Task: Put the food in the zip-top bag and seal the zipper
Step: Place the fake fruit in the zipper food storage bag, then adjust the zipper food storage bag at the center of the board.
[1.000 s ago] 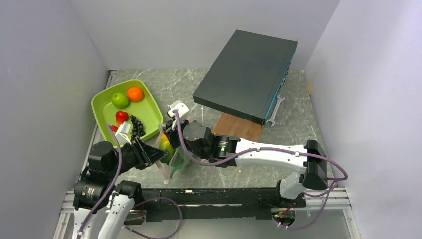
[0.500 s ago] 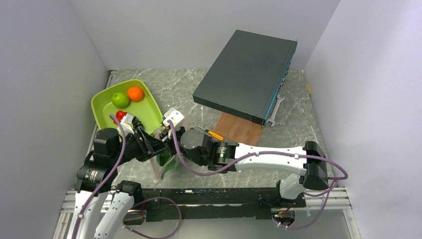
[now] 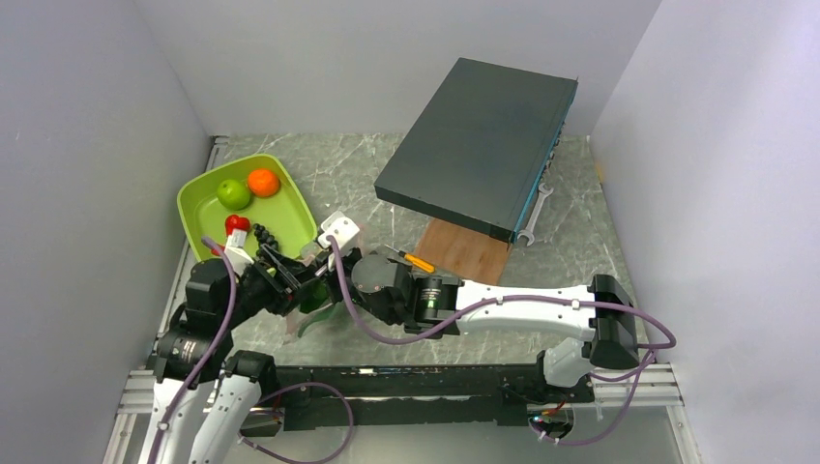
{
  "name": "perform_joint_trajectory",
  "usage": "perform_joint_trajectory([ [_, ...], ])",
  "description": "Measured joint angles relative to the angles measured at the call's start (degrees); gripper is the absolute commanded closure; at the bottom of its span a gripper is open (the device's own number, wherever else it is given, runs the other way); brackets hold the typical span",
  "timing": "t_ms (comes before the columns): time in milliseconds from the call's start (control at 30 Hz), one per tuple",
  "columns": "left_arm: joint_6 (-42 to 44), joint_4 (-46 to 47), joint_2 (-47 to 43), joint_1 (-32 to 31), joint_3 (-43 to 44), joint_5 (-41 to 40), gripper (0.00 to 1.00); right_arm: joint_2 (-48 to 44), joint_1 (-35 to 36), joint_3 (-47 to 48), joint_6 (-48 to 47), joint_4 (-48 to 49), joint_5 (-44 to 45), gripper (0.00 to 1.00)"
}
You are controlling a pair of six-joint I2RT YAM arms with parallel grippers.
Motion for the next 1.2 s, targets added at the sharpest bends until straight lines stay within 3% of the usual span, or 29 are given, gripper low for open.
perform_joint_trajectory([
  [67,0.5,-1.5,-0.8,0.0,0.6,-1.0,0.17,-0.1,-0.2,0.0,0.5,0.2,0.4,1.00],
  [167,1.9,-4.6,-1.7,0.1,2.4,-3.5,0.16,-0.4,-0.5,0.0,1.6,0.5,0.3,1.00],
  [333,5.9,-7.3,-4.2,0.2,5.8,-3.3,0.30,-0.7,-1.2,0.0,2.2,0.1,0.1,1.00],
  [500,10.9,-7.3,-6.4,0.1,9.3,-1.9,0.33,-0.7,-2.5,0.0,2.7,-1.5,0.1,1.00],
  [667,16.1,-9.2,-6.5,0.1,12.7,-2.6,0.24,-0.4,-3.9,1.8,4.7,-7.0,0.3,1.00],
  [867,20.1,-14.0,-7.2,0.1,22.3,-10.5,0.17,1.1,-4.9,15.2,7.9,-21.7,1.4,1.00],
  [1200,21.9,-16.2,-10.5,0.1,24.5,-20.5,0.10,-2.6,-5.2,14.6,8.1,-22.1,4.1,1.00],
])
